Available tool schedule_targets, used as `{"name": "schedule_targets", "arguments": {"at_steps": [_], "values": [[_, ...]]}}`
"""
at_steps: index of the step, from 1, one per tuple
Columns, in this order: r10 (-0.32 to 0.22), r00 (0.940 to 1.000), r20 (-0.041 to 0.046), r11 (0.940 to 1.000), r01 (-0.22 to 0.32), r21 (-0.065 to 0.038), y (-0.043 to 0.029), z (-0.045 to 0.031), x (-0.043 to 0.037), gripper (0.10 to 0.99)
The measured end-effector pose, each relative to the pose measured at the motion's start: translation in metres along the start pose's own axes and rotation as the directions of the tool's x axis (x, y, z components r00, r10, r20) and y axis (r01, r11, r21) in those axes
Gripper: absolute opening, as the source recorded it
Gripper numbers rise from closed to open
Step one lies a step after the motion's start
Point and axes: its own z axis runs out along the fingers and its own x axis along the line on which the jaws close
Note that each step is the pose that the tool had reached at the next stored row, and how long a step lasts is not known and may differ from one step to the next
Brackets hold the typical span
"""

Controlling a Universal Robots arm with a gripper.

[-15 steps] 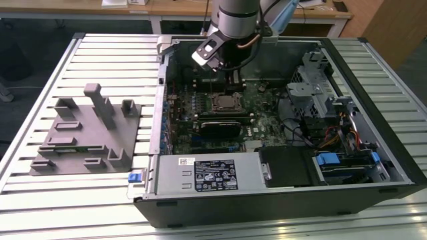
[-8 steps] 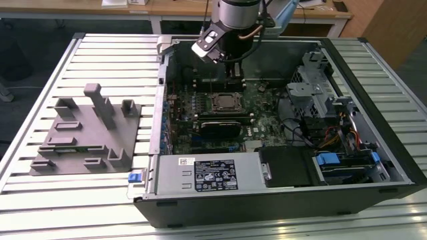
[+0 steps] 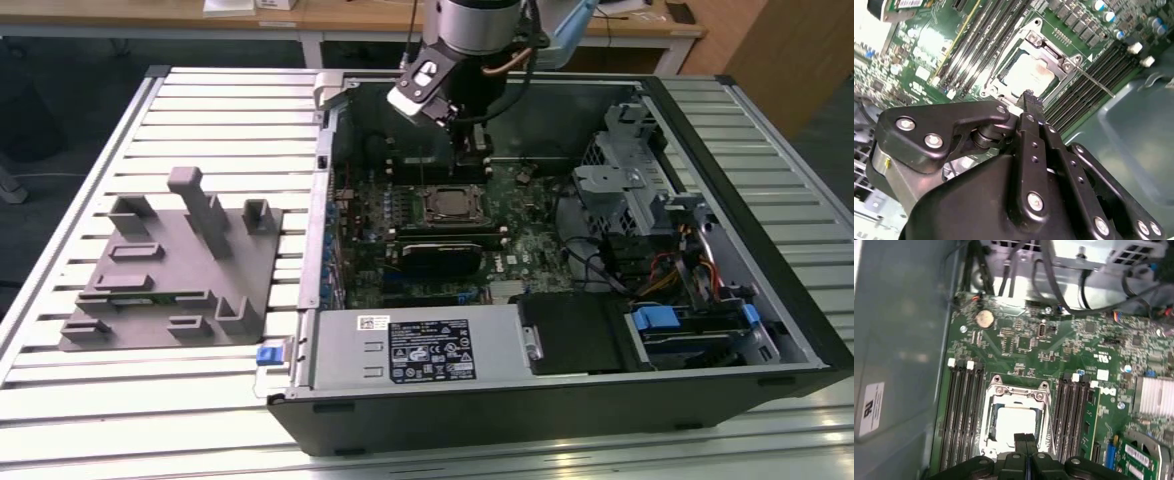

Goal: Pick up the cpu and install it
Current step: 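Install the first cpu locking lever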

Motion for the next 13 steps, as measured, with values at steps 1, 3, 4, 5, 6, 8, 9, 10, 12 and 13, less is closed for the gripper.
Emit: {"name": "schedule_targets", "arguments": {"at_steps": [1,3,4,5,6,8,9,10,12,13], "values": [[-0.018,0.9998,-0.0003,0.9998,0.018,0.0,0.0,0.0001,0.0,0.106],[-0.053,0.9986,-0.0012,0.9986,0.053,0.0,0.0,0.0002,0.0,0.106],[-0.068,0.9977,-0.0017,0.9977,0.068,-0.001,0.0,0.0003,0.0,0.106],[-0.084,0.9965,-0.0021,0.9965,0.084,-0.001,0.0,0.0004,0.0001,0.106],[-0.1,0.995,-0.0026,0.995,0.1,-0.001,0.0,0.0004,0.0001,0.106],[-0.133,0.9911,-0.0032,0.9911,0.133,-0.001,0.0,0.0003,0.0,0.106],[-0.15,0.9886,-0.0037,0.9886,0.15,-0.001,0.0,0.0003,0.0,0.106],[-0.167,0.986,-0.0041,0.986,0.167,-0.002,0.0,0.0003,0.0,0.106],[-0.199,0.9799,-0.0049,0.9799,0.199,-0.002,0.0,0.0003,0.0,0.106],[-0.216,0.9764,-0.0052,0.9764,0.216,-0.002,0.0,0.0003,0.0,0.106]]}}
